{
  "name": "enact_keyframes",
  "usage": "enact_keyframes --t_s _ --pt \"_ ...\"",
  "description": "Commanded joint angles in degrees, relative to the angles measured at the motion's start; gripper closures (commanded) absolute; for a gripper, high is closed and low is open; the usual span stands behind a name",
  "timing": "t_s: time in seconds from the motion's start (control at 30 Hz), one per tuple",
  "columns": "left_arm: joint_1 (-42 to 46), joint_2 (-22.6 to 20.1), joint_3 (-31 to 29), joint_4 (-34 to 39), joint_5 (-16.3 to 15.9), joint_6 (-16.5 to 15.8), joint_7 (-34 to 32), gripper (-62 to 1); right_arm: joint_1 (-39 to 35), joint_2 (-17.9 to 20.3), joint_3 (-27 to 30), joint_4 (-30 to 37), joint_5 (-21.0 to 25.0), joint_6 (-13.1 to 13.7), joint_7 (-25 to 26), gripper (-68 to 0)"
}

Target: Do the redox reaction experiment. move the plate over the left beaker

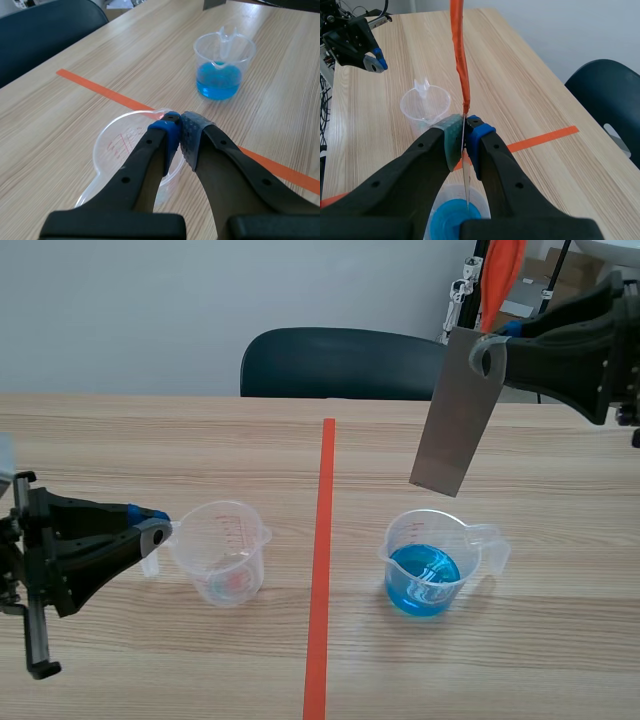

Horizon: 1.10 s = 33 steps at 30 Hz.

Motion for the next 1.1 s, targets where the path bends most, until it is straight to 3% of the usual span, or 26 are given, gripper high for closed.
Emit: enact_keyframes --t_s 0.0,0.3,0.43,0.57,0.67,0.9,1.07 --pt "2.4 0.2 -2.1 0.8 -0.3 -0.1 -2.4 -2.7 1.8 -0.8 1.0 0.8 1.1 0.0 -0.6 -0.6" --pt "18.9 0.9 -13.3 0.7 3.0 0.1 -15.0 -2.7 6.0 -7.7 1.0 0.8 2.8 -1.3 -8.9 -0.6" --pt "24.6 3.5 -17.1 0.6 5.7 3.0 -18.8 -2.7 7.0 -10.8 1.0 0.8 2.8 -1.6 -12.1 -0.6" --pt "27.9 8.9 -21.2 0.5 10.2 5.7 -22.6 -2.7 7.3 -14.3 1.0 0.8 2.4 -3.6 -15.2 -0.6" --pt "29.2 13.4 -23.6 0.5 14.1 5.7 -25.7 -2.7 7.4 -16.6 1.0 0.7 1.7 -5.5 -17.5 -0.6" --pt "30.3 24.9 -26.0 -3.4 22.3 6.6 -32.4 -2.7 10.0 -22.0 1.0 0.7 1.7 -6.0 -22.8 -0.6" --pt "29.2 31.7 -25.9 -11.1 28.4 12.2 -40.6 -2.7 11.7 -26.4 1.0 0.7 1.7 -6.2 -27.1 -0.6"
